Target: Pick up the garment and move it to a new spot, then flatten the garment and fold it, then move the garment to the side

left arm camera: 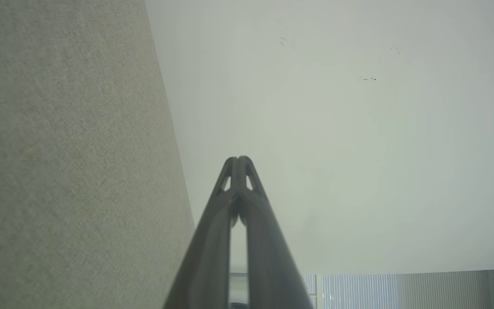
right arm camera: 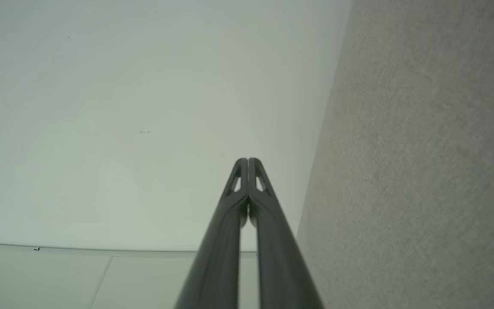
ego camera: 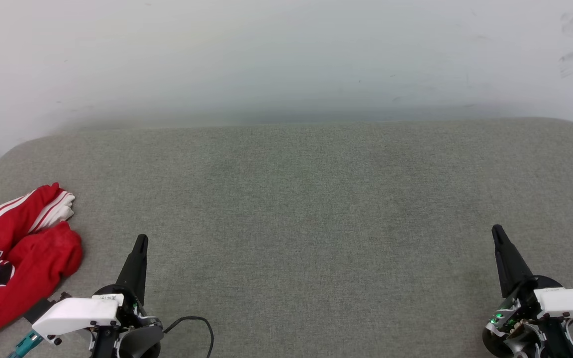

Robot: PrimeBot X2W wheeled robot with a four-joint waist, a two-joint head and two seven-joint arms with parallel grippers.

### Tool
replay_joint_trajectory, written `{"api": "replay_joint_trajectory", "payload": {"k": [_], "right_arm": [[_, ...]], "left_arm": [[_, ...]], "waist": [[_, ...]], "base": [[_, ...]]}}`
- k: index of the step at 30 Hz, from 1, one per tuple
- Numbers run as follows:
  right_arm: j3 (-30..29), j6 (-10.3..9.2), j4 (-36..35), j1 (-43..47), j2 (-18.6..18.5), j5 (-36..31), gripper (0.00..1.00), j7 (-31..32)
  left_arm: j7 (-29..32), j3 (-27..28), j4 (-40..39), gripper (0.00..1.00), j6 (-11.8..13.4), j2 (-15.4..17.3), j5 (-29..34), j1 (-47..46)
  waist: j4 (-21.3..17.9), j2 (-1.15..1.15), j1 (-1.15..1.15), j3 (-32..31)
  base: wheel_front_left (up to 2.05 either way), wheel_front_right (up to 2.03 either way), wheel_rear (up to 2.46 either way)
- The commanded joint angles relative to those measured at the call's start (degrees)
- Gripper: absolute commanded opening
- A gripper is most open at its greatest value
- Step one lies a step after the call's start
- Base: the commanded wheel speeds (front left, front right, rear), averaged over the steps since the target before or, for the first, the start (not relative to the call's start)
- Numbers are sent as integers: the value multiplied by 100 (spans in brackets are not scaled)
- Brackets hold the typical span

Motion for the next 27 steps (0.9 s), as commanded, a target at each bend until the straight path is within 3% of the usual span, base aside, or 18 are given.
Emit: {"api": "replay_joint_trajectory", "payload": {"k": [1,26,27], "right_arm": [[4,0,2,-74,24,-24,0,3],[4,0,2,-75,24,-25,0,3],[0,0,0,0,0,-1,100,-1]], "left_arm": [[7,13,-1,0,-10,-6,8,-40],[7,12,-1,0,-10,-6,8,-40],[-1,0,-1,100,0,0,1,0]], "waist": [[0,0,0,0],[0,0,0,0],[0,0,0,0]], "base": [[0,0,0],[0,0,0],[0,0,0]]}}
